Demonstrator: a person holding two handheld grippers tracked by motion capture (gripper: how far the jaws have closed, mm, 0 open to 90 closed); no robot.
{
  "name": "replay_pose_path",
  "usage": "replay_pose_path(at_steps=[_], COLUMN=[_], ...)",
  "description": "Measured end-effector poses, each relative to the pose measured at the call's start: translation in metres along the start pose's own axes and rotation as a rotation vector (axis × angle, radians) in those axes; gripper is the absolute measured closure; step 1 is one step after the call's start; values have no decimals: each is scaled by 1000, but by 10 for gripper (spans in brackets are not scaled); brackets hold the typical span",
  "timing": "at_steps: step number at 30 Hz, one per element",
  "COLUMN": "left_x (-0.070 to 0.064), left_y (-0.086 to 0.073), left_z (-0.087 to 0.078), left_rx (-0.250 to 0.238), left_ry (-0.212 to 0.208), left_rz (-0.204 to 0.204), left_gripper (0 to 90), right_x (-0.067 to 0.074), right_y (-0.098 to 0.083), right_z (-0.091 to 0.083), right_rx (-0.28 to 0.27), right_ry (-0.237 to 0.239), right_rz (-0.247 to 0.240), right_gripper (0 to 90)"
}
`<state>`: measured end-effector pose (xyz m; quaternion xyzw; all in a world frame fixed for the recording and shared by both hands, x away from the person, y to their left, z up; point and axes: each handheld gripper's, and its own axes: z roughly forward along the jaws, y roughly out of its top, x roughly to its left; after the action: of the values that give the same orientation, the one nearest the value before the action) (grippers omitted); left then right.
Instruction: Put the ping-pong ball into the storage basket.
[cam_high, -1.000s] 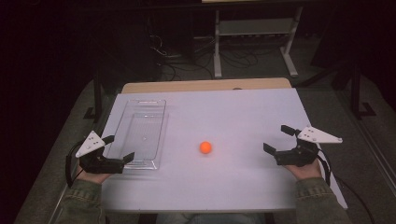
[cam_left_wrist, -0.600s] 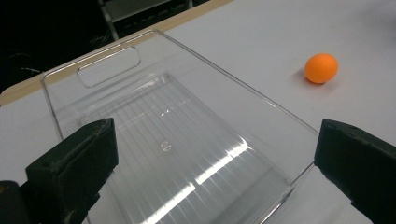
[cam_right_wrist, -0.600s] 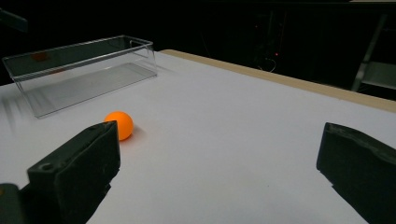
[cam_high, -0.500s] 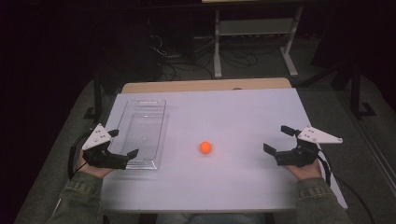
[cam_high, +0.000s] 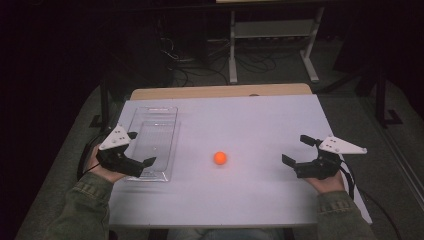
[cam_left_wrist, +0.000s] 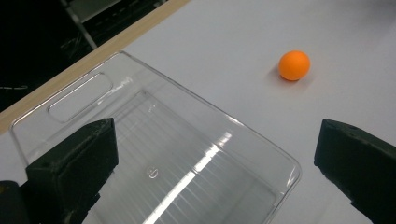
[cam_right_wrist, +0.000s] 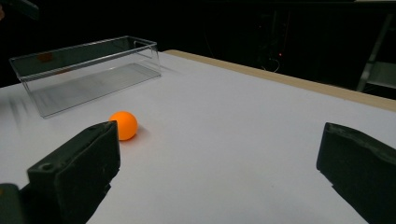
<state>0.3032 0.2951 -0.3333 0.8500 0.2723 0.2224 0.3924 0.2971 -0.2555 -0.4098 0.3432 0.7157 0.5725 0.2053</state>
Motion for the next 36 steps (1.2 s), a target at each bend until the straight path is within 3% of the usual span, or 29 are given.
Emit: replay_pose_path(at_steps=[8,18,36], left_x=[1,5,-3], left_y=[16,31,59], left_z=[7,18,39], left_rx=[36,78,139], left_ry=[-34,-69,-112], left_rz=[35,51,122], left_gripper=[0,0,0], right_x=[0,0,-1], right_y=[0,-1,-1], right_z=[0,1,1], right_rx=[2,8,9], right_ry=[3,5,7], right_rz=[-3,-7,0], right_gripper=[0,0,0])
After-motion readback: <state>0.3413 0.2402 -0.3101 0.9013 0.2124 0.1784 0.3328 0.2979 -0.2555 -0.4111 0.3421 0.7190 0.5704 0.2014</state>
